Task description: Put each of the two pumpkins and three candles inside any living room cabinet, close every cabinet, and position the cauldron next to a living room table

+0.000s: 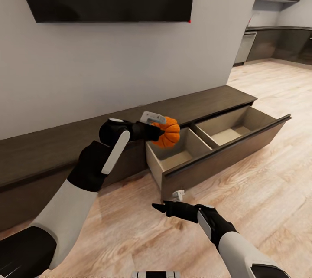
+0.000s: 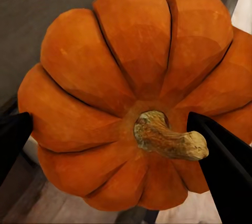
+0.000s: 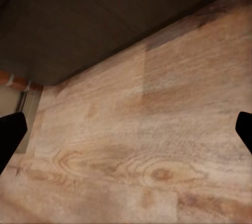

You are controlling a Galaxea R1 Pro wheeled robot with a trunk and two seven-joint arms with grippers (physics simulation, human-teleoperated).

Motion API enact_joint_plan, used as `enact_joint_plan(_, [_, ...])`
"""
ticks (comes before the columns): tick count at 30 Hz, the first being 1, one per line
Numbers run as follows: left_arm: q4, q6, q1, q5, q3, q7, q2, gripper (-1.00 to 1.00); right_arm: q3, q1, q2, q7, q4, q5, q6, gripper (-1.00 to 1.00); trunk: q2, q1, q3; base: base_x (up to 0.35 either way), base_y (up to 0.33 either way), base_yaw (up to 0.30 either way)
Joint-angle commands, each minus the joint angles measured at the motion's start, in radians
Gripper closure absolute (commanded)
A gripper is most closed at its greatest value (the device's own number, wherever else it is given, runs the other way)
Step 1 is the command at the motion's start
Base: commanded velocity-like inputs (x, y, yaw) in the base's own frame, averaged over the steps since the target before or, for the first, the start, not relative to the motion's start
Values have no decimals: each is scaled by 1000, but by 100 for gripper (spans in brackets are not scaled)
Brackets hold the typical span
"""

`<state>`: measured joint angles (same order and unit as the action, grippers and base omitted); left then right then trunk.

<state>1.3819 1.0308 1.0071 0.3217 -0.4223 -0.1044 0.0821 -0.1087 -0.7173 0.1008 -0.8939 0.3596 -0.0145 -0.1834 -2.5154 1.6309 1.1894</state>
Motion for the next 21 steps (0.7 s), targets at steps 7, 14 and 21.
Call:
enact_joint_plan(7, [0, 3, 1, -10, -1, -14, 1, 100, -7, -1, -1, -5, 1, 8, -10, -100, -2, 3, 28, 0, 0, 0])
enact_joint_plan(14, [0, 2, 1, -11, -7, -16, 1, 100, -4, 0, -2, -16, 0, 9, -12, -100, -2, 3, 32, 0, 0, 0])
enact_joint_plan(21, [0, 1, 1, -13, -38, -15, 2, 100, 1, 0, 5, -20, -2, 1, -9, -100, -2, 3, 32, 227, 0, 0])
